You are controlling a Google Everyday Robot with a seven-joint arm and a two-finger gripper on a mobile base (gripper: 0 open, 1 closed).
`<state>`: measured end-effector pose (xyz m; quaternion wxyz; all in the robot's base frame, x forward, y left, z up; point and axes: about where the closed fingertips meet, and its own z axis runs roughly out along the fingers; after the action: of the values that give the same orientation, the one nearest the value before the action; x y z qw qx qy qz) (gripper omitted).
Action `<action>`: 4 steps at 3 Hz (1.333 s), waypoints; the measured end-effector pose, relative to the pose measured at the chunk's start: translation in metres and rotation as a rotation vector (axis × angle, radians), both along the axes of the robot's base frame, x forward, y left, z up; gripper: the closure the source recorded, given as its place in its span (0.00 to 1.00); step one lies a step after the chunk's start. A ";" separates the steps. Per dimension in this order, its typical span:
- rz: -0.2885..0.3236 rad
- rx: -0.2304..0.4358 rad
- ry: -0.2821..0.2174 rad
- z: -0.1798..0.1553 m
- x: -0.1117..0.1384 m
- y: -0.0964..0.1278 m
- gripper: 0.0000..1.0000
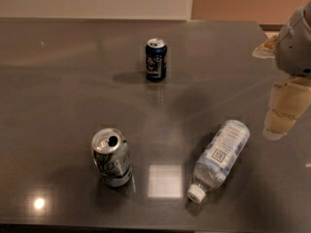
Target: Move blue plastic bottle near pepsi can
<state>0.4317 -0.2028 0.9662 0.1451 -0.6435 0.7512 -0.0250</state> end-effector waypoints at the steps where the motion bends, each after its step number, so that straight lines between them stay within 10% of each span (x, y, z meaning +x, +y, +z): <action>1: 0.102 -0.027 0.031 -0.021 -0.021 -0.021 0.00; 4: 0.314 -0.093 0.044 -0.043 -0.048 -0.059 0.00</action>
Offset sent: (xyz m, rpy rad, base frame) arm -0.0554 -0.0681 -0.0519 -0.1023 0.0705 0.3590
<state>0.3839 -0.2617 0.9228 0.1010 -0.7593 0.6424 -0.0228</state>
